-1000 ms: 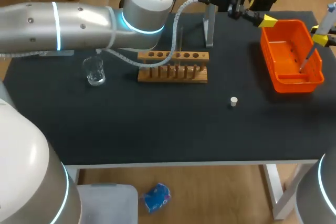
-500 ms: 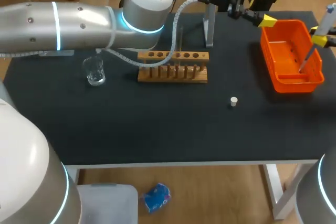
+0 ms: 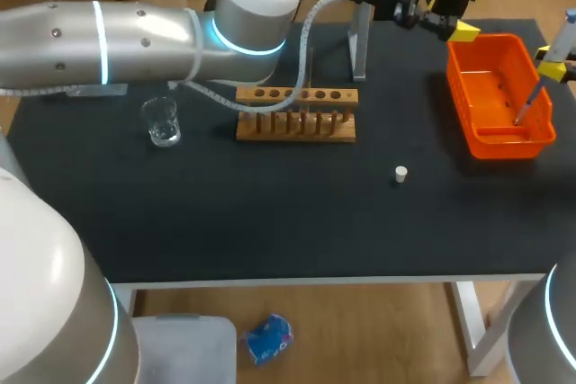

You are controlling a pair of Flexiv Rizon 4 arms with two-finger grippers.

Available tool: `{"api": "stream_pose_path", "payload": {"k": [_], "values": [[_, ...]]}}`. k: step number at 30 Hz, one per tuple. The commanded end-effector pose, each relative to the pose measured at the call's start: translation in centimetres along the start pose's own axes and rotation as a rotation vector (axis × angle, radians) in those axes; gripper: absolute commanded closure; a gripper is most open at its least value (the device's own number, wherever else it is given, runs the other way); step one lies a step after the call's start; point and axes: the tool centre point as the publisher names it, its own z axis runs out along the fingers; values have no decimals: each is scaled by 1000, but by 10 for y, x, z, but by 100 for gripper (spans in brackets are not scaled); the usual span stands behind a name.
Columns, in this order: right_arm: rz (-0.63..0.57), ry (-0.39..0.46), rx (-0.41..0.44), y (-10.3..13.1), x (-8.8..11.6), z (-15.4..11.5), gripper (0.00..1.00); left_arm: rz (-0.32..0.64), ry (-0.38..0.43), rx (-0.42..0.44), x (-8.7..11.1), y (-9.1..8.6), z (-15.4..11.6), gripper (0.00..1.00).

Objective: Invert the test tube, pick up the pipette, mount the tip to pipette, aspirate from beaker and dispense into the tube, eject the tip, return the pipette, and cap with the stopper.

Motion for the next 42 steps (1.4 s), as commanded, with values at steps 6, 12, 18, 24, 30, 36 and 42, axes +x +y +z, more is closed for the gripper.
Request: {"api": "stream_pose_path", "payload": {"k": [6,12,18,24,30,36,42], "values": [[0,6,-1,-1,-2,-1,100,18,70,-9,-46,-21,55,0],[0,6,-1,-1,-2,-1,100,8,91,7,-55,-24,70,0],[0,6,-1,-1,-2,-1,100,8,91,7,-55,-24,70,0],[0,6,-1,-1,-2,-1,100,8,91,7,-55,-24,70,0],[0,6,-1,-1,-2,-1,100,12,116,-23,-58,-30,80,0],[0,6,-1,-1,-2,-1,100,6,154,-41,-70,-35,115,0],[0,6,-1,-1,-2,-1,100,-27,73,-12,-73,-33,124,89]]}}
